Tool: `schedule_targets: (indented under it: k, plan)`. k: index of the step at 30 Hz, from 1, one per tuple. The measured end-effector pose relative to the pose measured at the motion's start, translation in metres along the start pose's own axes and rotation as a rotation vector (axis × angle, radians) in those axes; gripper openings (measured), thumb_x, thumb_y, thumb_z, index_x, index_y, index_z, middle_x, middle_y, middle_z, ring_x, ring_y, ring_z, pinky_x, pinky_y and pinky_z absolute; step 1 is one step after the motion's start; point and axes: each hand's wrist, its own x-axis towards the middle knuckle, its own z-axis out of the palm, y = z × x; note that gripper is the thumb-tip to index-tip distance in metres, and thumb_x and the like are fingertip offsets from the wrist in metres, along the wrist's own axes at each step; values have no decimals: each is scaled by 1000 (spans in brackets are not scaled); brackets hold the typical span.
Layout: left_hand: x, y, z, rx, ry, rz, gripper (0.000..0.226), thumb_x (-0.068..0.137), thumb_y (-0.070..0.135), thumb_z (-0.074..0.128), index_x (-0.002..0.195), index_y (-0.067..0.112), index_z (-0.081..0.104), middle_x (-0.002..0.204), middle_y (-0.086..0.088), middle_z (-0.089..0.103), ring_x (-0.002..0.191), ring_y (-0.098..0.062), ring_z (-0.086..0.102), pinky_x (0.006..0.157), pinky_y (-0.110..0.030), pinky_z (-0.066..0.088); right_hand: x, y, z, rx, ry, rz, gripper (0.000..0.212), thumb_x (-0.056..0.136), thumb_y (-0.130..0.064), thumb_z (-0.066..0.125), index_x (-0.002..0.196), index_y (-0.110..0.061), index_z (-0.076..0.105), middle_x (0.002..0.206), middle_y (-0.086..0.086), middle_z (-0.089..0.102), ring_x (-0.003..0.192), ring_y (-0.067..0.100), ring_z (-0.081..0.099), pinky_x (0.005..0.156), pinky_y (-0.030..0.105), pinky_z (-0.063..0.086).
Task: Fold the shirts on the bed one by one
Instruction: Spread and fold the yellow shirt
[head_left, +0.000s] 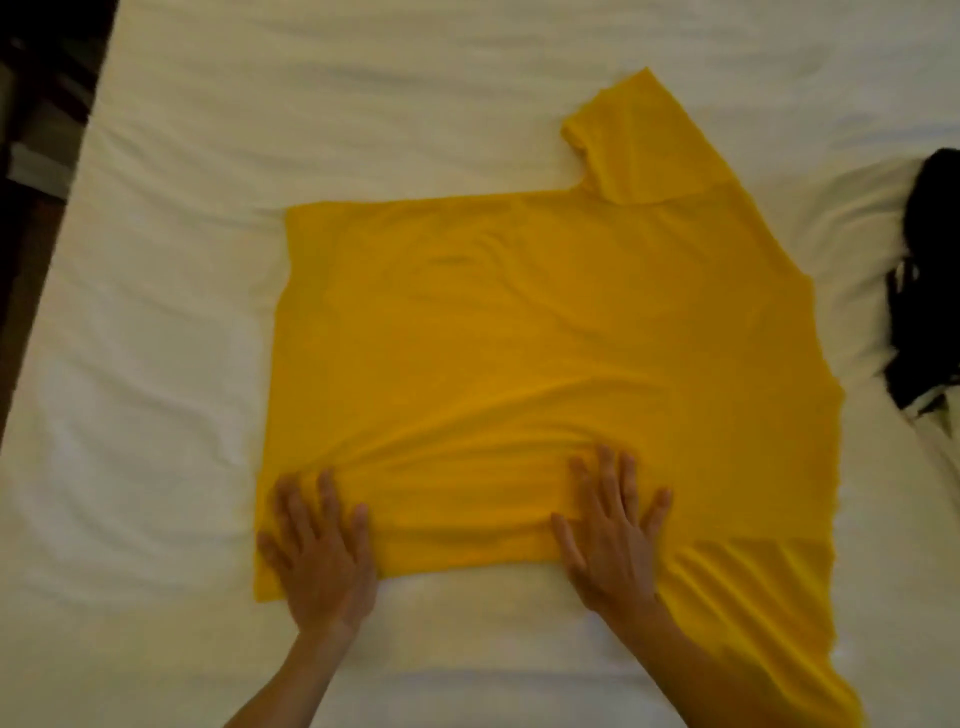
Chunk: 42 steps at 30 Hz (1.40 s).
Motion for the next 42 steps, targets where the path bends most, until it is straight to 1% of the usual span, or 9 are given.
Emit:
schedule_targets:
  k: [2, 6, 10, 16, 23, 25, 31, 38, 42]
  plan:
    - [14, 11, -8, -104, 43, -22, 75, 95, 51, 24, 156, 7, 26, 163, -22, 15, 151, -39, 13, 116, -67, 12, 26, -12, -6, 108, 67, -28, 63, 91, -47, 38, 146, -16, 46, 162, 10, 24, 149, 34, 19, 114, 70, 7]
    - [47, 101, -6, -261, -41, 569, 67, 100, 50, 23, 157, 14, 17, 165, -7, 7, 154, -25, 4, 123, -51, 8, 109, -30, -27, 244, 145, -98, 58, 95, -32, 30, 146, -9, 44, 160, 9, 22, 149, 31, 19, 116, 65, 9]
    - [90, 143, 5, 24, -146, 986, 64, 99, 53, 19, 158, 30, 14, 166, 0, 2, 153, -22, -1, 122, -56, 6, 181, -17, -37, 154, 118, -82, 60, 94, -26, 33, 152, -10, 35, 163, 7, 16, 151, 26, 8, 120, 56, 3]
    - [194, 59, -20, -3, 148, 68, 74, 95, 54, 18, 157, 14, 25, 165, -15, 12, 153, -34, 7, 118, -65, 3, 208, 4, -30, -184, 47, -152, 78, 89, -57, 29, 158, -25, 16, 166, 9, 4, 153, 29, 2, 115, 65, 1]
    - [184, 193, -11, -51, -34, 950, 65, 100, 51, 22, 158, 23, 16, 166, 1, 5, 154, -22, 2, 122, -56, 9, 218, 8, -22, -203, 93, -141, 95, 80, -65, 43, 159, -22, 11, 166, 9, 0, 153, 30, 1, 114, 69, 6]
    - [210, 191, -13, 58, -28, 935, 67, 98, 55, 19, 158, 27, 13, 166, 3, 4, 154, -20, -1, 122, -55, 4, 219, 9, -19, -212, 97, -143, 96, 80, -65, 43, 159, -19, 11, 166, 10, 1, 153, 30, 1, 114, 69, 6]
    - [313, 126, -56, 45, 188, 18, 76, 99, 53, 17, 157, 4, 15, 166, -16, 5, 153, -34, -1, 117, -67, -4, 222, 13, -11, -187, 138, -166, 96, 80, -62, 48, 159, -18, 15, 166, 11, 5, 152, 33, 6, 114, 69, 6]
    - [235, 284, -20, 61, -42, 1012, 71, 96, 60, 30, 158, 27, 19, 167, -3, 8, 154, -25, 2, 118, -63, -6, 225, 17, -4, -176, 163, -177, 99, 77, -61, 48, 159, -18, 13, 165, 12, 8, 152, 33, 9, 113, 71, 8]
    - [286, 203, -30, 202, 29, 866, 70, 94, 65, 18, 157, 36, 10, 167, 0, 2, 154, -25, -2, 117, -64, 3, 227, 17, 0, -201, 162, -174, 98, 76, -62, 48, 158, -18, 17, 166, 12, 8, 152, 33, 9, 114, 70, 5]
